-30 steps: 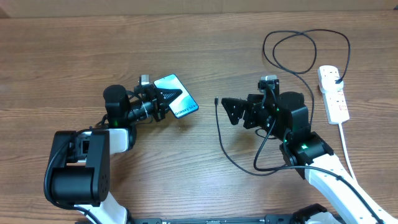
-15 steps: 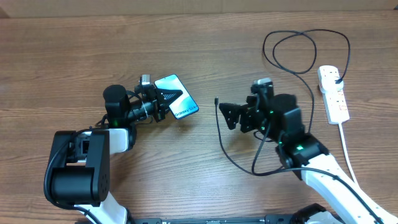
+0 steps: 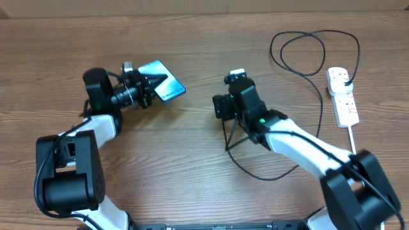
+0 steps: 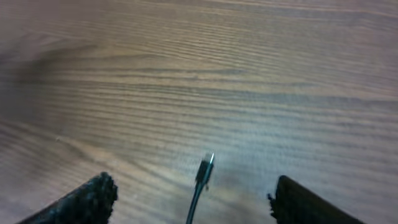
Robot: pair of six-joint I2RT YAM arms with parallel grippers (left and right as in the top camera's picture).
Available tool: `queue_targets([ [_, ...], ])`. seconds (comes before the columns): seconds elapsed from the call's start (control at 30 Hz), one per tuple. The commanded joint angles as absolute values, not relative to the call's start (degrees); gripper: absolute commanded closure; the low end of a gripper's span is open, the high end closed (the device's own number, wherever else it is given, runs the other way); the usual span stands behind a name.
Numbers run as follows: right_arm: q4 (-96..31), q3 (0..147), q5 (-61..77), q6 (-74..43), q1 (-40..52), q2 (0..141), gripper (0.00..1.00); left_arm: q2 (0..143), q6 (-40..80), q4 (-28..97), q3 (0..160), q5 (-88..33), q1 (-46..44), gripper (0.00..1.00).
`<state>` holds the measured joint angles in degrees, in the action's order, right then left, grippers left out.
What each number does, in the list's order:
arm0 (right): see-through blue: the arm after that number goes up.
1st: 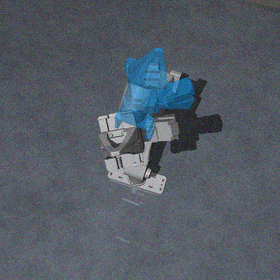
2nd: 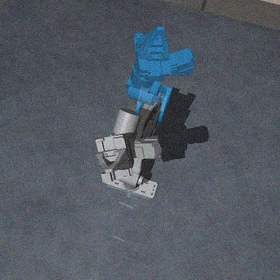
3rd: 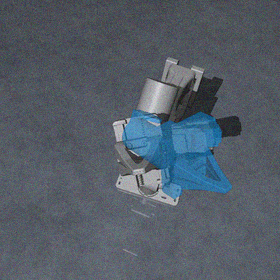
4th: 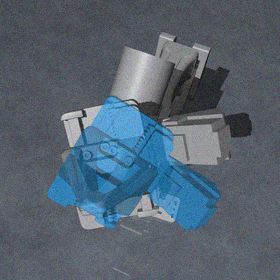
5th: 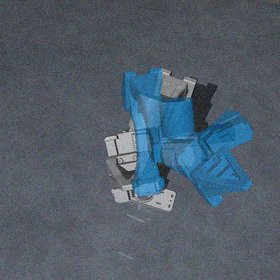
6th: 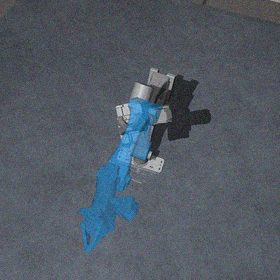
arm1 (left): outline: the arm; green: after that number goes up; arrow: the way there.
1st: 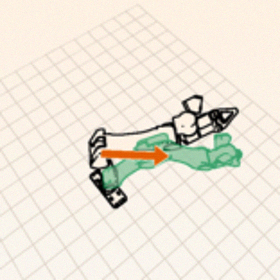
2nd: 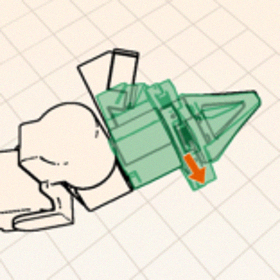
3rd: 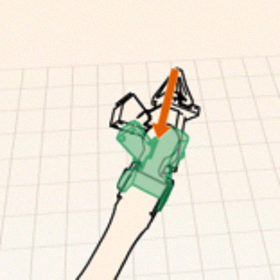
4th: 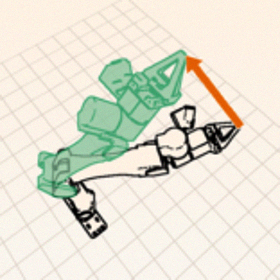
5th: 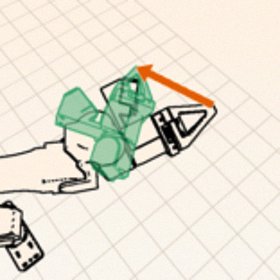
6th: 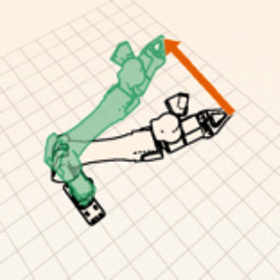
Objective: Plug charger to phone and switch on socket
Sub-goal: 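Lower the right gripper onto the black cable's USB-C plug and grasp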
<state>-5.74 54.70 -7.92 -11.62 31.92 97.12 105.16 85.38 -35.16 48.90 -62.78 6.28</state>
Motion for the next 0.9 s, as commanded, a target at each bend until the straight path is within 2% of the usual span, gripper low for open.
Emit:
queue_targets([
  [0.0,-6.2,57.6,-9.5,-11.4,32.2,101.6,0.25,104.6,81.5,-34.4,51.8,-65.6,6.5,0.96],
  [0.17,-5.4,58.2,-9.4,-11.5,32.2,105.6,0.33,104.6,80.3,-34.0,51.9,-65.7,6.5,0.96],
  [0.4,-4.9,58.2,-9.4,-11.5,32.2,108.7,0.34,104.6,79.2,-32.9,51.9,-65.6,6.5,0.96],
  [0.63,-4.2,58.2,-9.4,-11.5,32.2,111.8,0.42,104.6,79.2,-32.8,51.9,-65.7,6.5,0.96],
  [0.77,-3.7,58.2,-9.3,-11.5,32.2,112.3,0.50,104.6,79.2,-32.8,51.9,-65.6,6.5,0.95],
  [0.87,-3.7,58.2,-9.3,-11.5,32.2,112.3,0.62,104.6,79.2,-32.8,51.9,-65.7,6.5,0.95],
])
